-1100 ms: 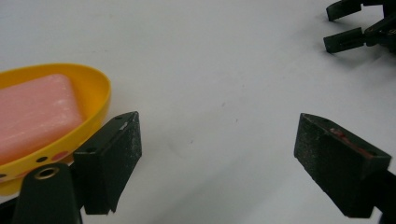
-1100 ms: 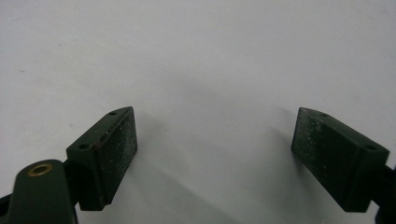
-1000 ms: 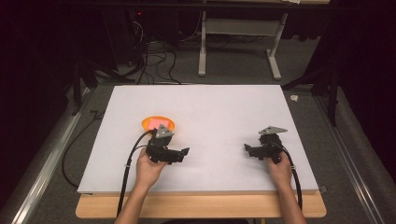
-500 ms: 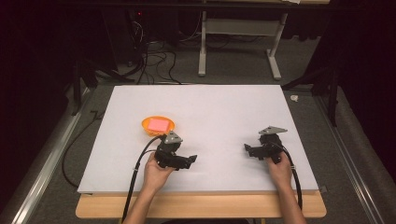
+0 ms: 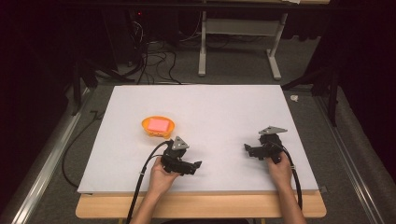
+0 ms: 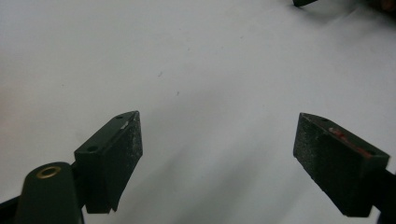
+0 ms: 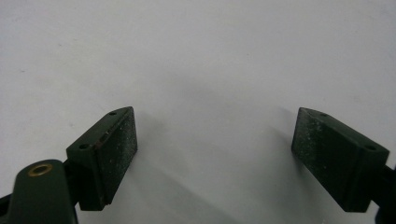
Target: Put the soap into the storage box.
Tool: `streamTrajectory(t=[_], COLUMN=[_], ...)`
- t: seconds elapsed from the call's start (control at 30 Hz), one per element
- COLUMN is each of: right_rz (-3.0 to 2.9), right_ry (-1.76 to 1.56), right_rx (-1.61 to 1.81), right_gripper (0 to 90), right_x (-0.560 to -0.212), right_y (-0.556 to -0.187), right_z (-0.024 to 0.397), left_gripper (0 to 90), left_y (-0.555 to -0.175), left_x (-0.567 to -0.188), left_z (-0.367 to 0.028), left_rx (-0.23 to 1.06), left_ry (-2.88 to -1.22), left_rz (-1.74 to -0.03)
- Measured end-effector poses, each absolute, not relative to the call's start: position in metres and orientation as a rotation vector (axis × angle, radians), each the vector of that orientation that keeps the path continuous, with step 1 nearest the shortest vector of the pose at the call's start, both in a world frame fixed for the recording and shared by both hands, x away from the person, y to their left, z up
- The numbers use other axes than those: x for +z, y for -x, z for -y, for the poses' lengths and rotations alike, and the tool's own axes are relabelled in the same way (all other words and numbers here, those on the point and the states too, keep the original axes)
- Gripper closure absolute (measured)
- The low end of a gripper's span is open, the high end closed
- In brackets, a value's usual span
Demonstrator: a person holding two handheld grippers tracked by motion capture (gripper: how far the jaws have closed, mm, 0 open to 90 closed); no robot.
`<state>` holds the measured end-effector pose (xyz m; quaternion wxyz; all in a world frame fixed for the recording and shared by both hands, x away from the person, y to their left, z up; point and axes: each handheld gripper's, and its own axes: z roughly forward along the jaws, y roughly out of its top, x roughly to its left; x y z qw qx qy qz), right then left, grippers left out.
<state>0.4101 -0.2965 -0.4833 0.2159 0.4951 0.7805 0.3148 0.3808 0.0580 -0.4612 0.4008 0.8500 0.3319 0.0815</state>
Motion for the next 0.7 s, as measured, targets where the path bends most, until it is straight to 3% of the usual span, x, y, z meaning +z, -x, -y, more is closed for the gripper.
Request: streamTrajectory(t=[0.7], right_rz=[-2.163], right_ry=[-1.375], right_rx=[0.873], right_gripper=[14.9], right_x=[-0.483], right_y=[-0.41], right_z=[0.296], left_gripper=[15.8], left_y=[-0.388], left_x=[-0.485], left_z=[-0.048], left_rx=[0.304], left_ry=[-2.162], left_rz=[-0.863])
